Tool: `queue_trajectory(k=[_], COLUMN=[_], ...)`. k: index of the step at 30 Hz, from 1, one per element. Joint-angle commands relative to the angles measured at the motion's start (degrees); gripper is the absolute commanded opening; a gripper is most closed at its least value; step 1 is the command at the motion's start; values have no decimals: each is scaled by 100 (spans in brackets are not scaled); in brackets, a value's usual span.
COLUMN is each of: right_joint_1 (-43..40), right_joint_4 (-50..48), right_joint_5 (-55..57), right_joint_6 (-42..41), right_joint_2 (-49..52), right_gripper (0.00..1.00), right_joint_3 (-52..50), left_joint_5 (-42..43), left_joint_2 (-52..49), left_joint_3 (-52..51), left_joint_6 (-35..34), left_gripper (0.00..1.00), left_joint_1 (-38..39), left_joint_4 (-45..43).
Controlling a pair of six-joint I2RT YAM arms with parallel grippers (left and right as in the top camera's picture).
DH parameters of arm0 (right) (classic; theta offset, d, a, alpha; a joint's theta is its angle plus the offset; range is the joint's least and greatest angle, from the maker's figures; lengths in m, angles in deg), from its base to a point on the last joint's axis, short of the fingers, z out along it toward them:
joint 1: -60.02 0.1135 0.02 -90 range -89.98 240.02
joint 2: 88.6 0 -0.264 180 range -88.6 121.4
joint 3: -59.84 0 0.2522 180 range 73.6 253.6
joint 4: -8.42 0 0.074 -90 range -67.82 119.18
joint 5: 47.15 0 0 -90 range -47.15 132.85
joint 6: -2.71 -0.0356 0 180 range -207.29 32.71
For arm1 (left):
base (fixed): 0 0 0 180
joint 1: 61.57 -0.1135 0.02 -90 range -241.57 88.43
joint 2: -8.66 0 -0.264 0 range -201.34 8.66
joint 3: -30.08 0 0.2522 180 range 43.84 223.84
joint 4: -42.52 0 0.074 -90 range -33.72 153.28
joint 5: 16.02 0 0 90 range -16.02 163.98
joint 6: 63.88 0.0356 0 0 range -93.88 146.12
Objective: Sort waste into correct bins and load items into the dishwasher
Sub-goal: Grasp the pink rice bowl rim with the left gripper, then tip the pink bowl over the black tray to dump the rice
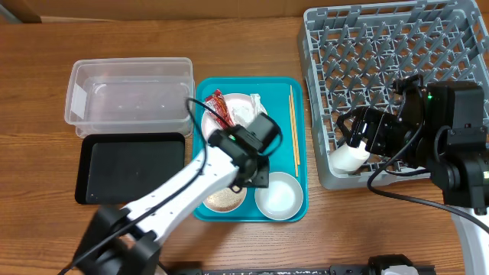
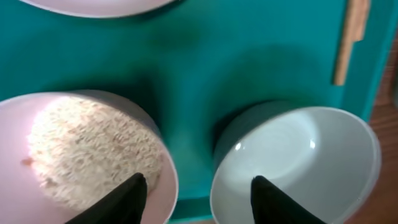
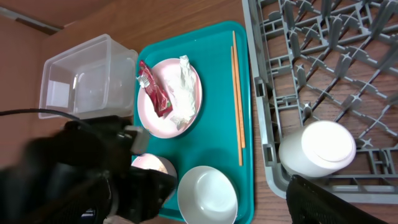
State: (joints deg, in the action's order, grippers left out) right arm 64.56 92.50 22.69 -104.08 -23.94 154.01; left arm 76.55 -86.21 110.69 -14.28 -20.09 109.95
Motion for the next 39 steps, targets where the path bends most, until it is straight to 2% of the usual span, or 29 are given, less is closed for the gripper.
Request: queue_trajectory(k=[1,7,14,19,27,29,36,39], right_joint_1=[-11,-11,-11,-11,-11,-11,-11,-11], right_joint_4=[2,66,72,72,72,72,94,114], right_joint_5=[-50,-50,-50,-50,-50,-50,-50,-50], right_joint_6=[55,57,57,57,57,55,55,55], right_joint_2=[-42,-42,-42,-42,-42,-42,-42,-42], right_gripper=[92,92,92,92,92,92,92,92], right_joint_3=[101,101,101,101,101,101,101,101], left_joint_5=[-452,-402,-385,-356,-352,-459,-970,-949], left_joint_2=[-540,-922,-787,-431,87,81,-348,-649], left_joint_3=[-210,-208,-122,98,195,190,24,11], left_joint_6=[-623,-743,-693,-544,-393,-398,-898,-977], left_gripper=[47,27,26,34,60,63,57,50], left_joint_1=[74,-76,-94,-94,-96,-96,-96,-111], left_joint_4=[-179,-334,-236,-31,339,372,304,223])
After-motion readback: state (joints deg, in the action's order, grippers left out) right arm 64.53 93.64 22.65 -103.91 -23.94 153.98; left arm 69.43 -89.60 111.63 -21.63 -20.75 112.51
